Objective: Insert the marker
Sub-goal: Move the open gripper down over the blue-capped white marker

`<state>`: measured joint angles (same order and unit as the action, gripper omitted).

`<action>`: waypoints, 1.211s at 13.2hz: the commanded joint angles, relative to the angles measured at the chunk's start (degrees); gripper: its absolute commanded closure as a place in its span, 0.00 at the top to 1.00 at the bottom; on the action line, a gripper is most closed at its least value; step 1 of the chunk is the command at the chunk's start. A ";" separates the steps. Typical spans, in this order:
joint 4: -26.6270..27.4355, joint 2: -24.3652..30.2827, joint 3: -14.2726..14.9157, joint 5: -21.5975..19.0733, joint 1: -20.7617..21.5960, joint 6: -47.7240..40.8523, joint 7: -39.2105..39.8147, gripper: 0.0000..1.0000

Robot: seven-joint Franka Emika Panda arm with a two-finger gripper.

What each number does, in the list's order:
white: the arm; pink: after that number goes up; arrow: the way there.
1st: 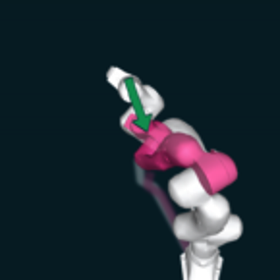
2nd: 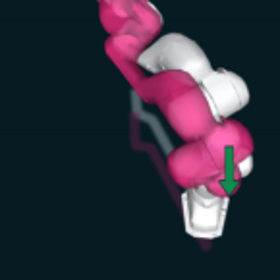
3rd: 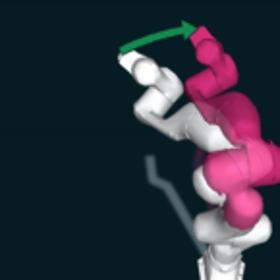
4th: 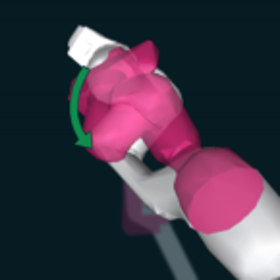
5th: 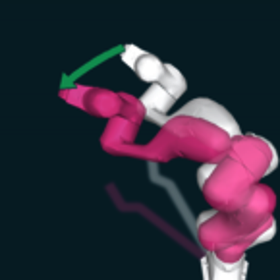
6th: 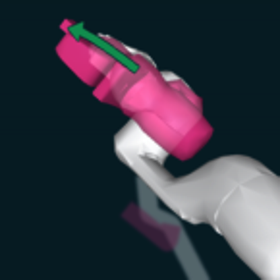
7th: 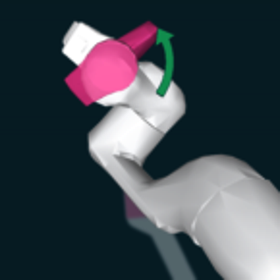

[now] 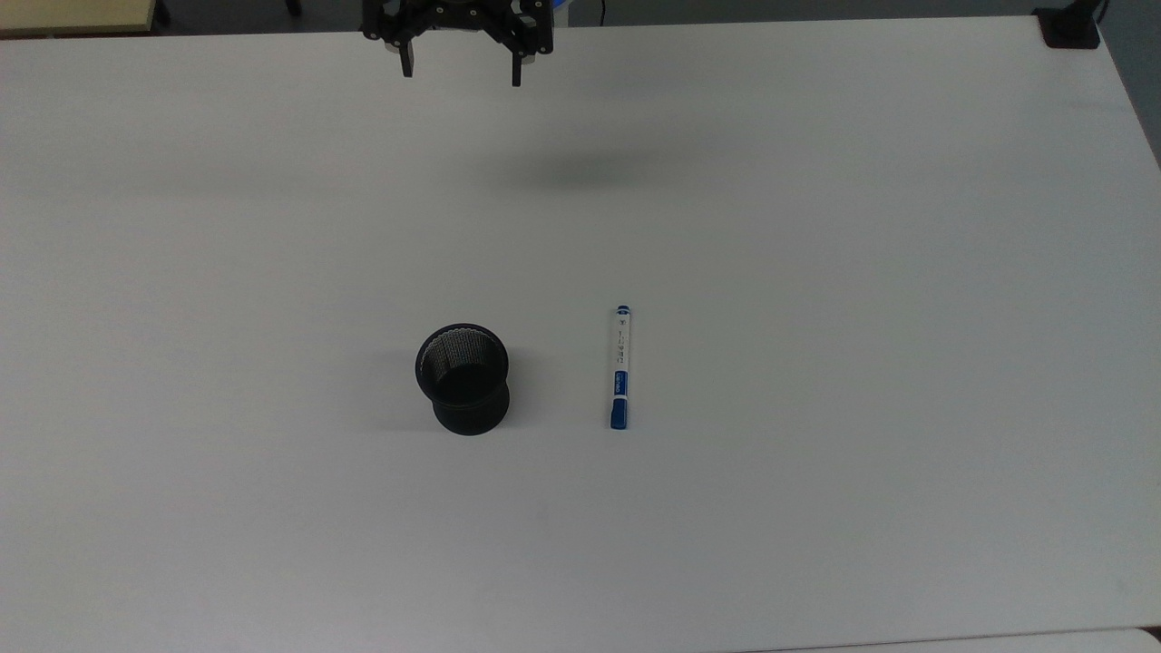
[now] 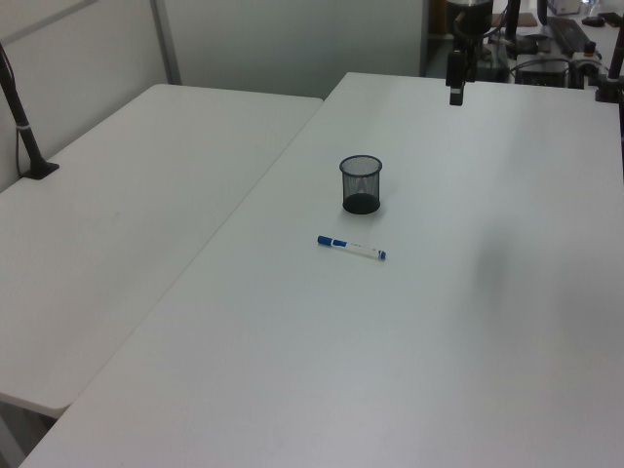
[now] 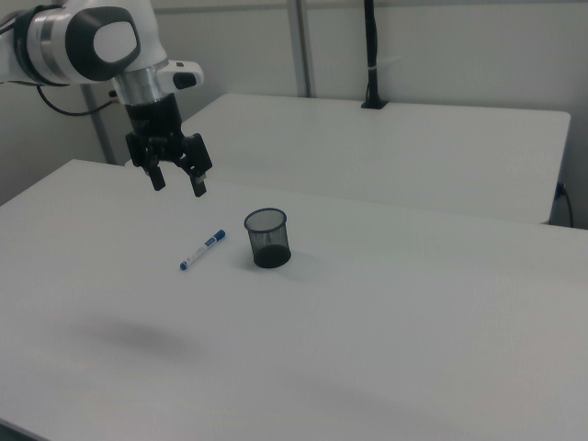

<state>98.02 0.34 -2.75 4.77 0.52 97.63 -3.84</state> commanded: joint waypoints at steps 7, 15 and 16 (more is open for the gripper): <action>-0.72 -2.27 0.03 -0.64 -0.96 -0.42 1.56 1.00; -5.64 -11.67 -0.41 -4.15 0.27 10.89 -4.22 1.00; -5.90 -13.16 -0.58 -4.16 0.70 13.44 -5.72 1.00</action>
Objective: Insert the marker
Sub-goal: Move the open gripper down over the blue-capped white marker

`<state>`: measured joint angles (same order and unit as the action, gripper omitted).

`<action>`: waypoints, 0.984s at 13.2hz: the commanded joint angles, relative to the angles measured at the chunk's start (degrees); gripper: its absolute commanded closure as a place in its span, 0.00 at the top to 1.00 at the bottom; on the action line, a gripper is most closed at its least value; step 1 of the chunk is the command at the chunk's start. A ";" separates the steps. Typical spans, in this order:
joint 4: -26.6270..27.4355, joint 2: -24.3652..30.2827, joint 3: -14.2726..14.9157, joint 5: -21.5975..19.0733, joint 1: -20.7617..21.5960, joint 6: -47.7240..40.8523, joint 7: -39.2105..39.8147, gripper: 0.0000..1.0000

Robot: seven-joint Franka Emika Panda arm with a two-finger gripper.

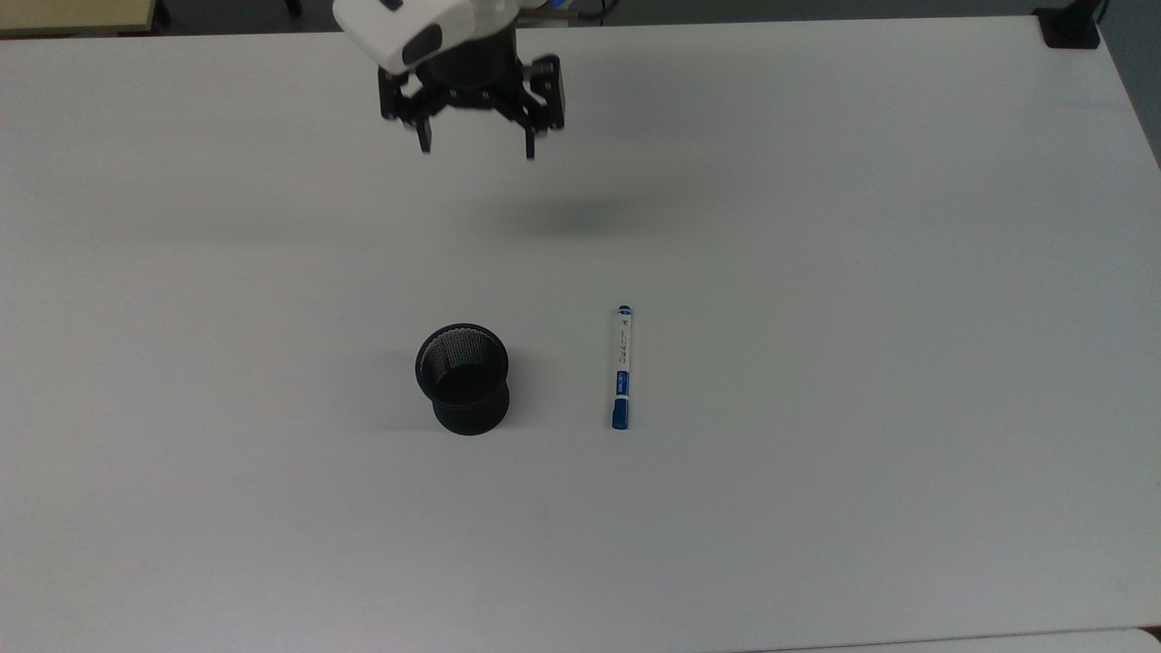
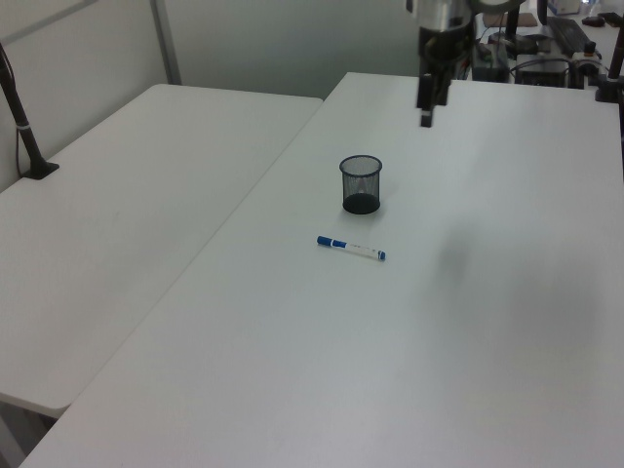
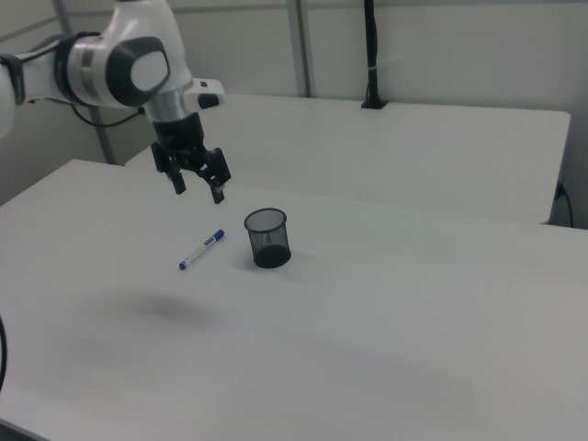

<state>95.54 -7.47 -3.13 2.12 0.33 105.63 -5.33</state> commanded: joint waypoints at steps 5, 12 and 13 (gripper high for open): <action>-3.43 -14.21 -0.13 1.20 5.72 19.48 -14.59 1.00; -5.80 -24.34 -0.13 9.39 7.58 31.55 -18.92 0.92; -5.89 -25.13 -0.13 10.18 7.66 32.87 -18.92 0.86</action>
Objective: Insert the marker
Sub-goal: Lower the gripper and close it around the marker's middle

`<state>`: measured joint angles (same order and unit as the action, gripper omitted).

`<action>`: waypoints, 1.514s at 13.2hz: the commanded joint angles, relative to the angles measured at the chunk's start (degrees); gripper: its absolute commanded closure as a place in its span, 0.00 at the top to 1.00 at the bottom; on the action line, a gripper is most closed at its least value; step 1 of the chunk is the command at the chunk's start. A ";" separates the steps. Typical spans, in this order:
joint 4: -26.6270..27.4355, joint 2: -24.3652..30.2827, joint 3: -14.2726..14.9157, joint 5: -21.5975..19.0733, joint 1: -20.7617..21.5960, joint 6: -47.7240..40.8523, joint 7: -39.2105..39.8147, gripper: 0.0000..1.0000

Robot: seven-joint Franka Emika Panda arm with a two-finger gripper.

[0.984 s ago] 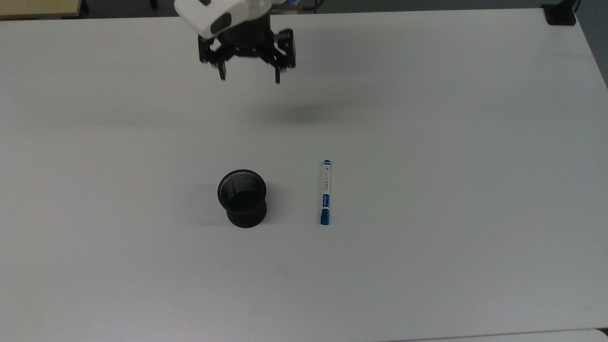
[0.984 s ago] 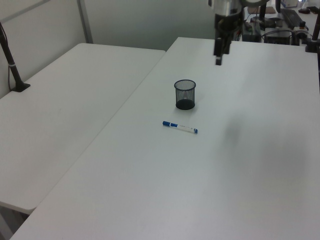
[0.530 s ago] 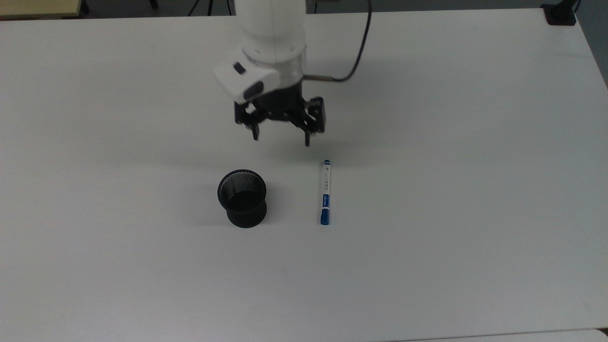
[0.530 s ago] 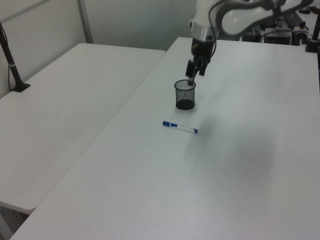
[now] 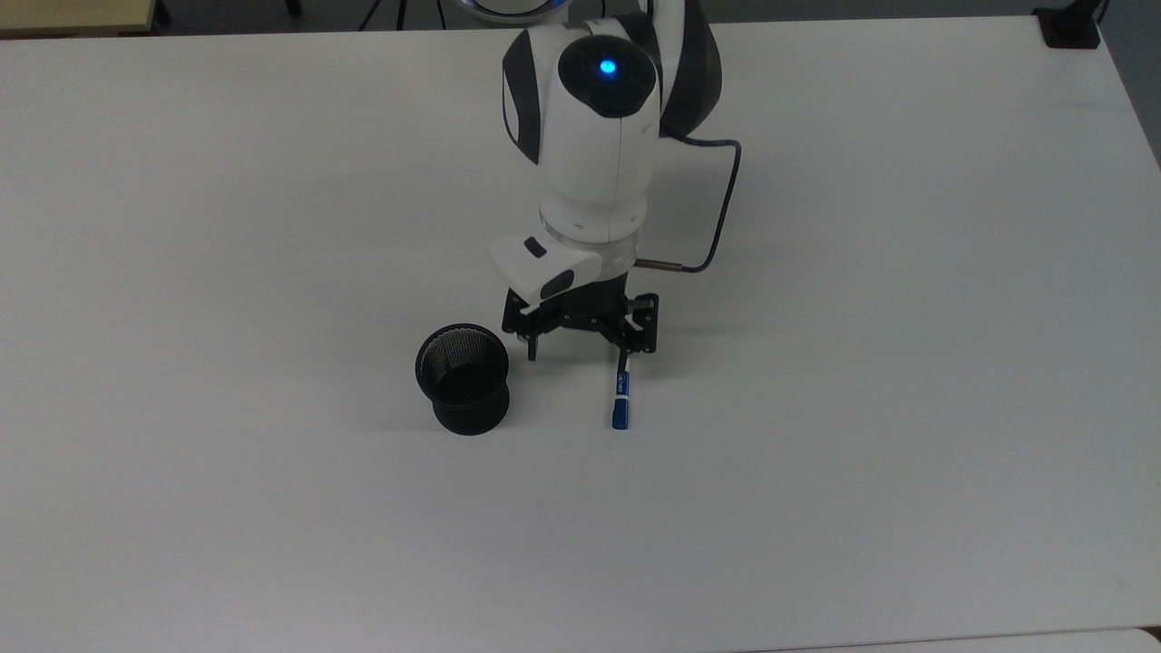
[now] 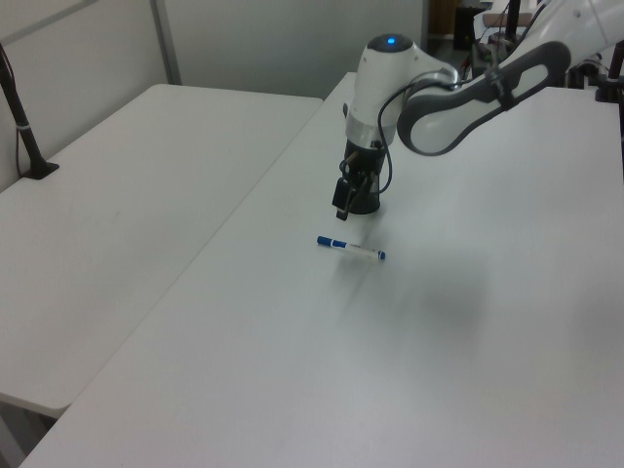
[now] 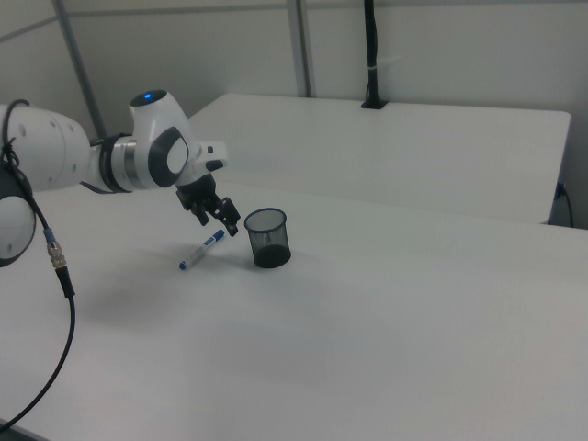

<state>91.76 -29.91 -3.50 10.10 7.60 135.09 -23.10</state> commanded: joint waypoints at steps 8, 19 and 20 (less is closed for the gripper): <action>-2.20 -6.13 0.42 6.23 3.92 9.48 -7.74 0.61; -5.19 -9.38 0.77 11.16 4.01 9.57 -11.79 0.23; -5.19 -9.38 0.77 11.25 4.09 9.49 -11.79 0.23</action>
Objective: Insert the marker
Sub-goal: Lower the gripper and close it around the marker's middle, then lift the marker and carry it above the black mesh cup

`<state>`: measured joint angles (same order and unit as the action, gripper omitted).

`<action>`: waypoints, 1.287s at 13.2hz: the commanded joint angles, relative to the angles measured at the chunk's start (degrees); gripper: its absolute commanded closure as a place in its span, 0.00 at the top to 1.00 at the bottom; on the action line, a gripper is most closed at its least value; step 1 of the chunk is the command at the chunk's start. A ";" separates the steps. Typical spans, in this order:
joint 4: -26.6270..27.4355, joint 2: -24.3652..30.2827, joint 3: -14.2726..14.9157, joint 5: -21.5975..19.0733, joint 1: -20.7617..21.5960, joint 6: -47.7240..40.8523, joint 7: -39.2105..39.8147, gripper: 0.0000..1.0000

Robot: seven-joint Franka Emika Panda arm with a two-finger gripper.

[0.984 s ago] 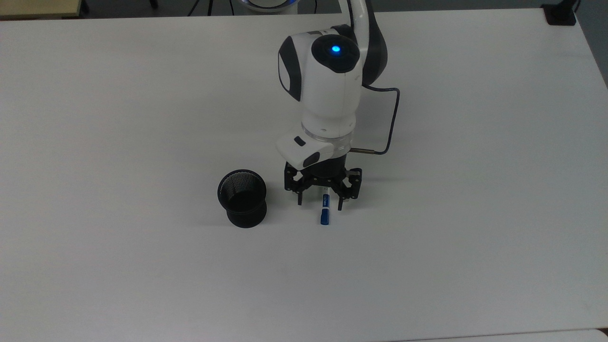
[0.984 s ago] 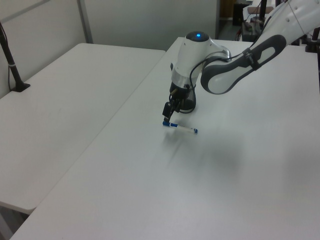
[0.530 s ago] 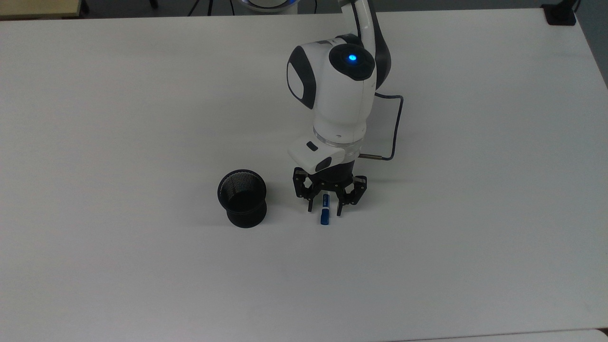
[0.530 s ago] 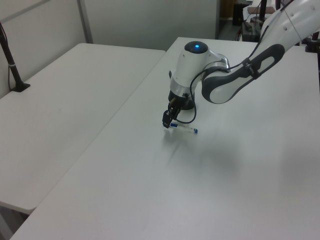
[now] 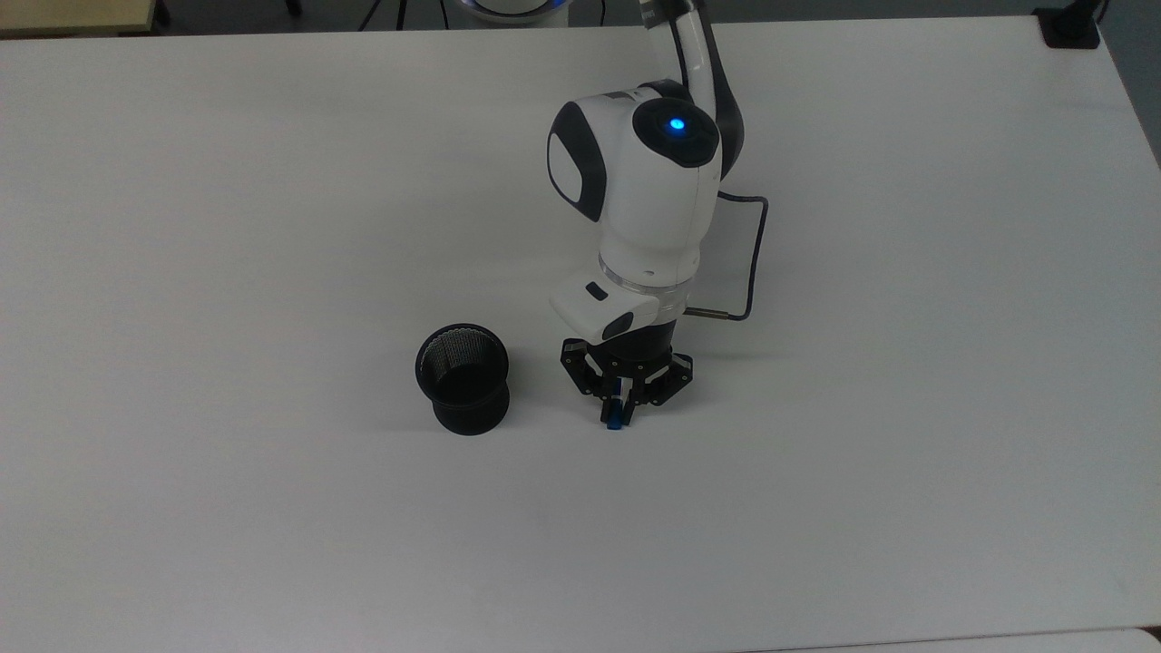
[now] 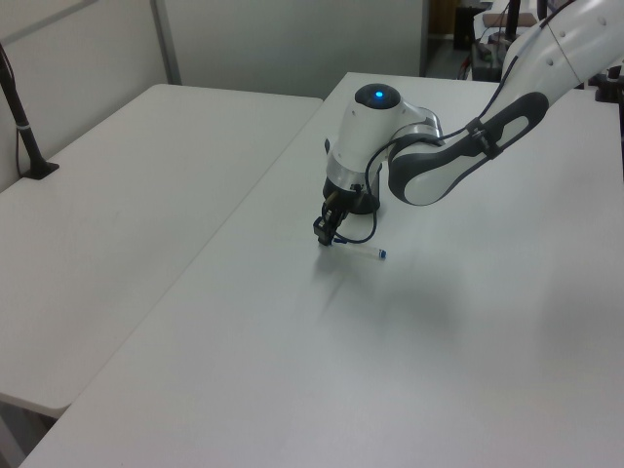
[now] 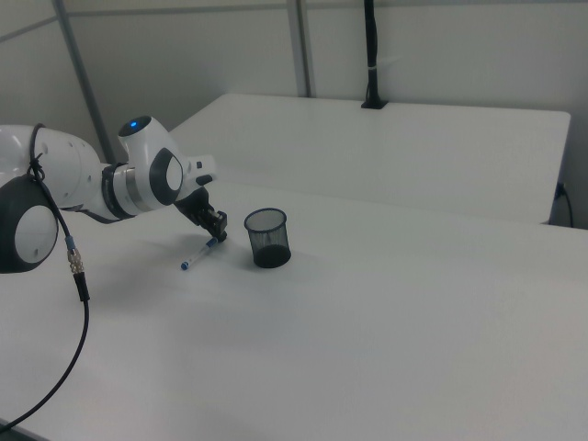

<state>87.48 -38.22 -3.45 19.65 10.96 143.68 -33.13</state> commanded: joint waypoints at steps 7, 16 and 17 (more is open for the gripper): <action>-0.91 1.03 0.73 1.71 0.38 0.73 -1.76 0.09; 5.05 17.55 0.73 2.14 -6.38 0.81 -1.23 0.12; 5.16 18.09 0.73 2.14 -7.44 0.90 -1.23 0.12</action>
<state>86.67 -25.46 -2.78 20.24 6.27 143.69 -33.33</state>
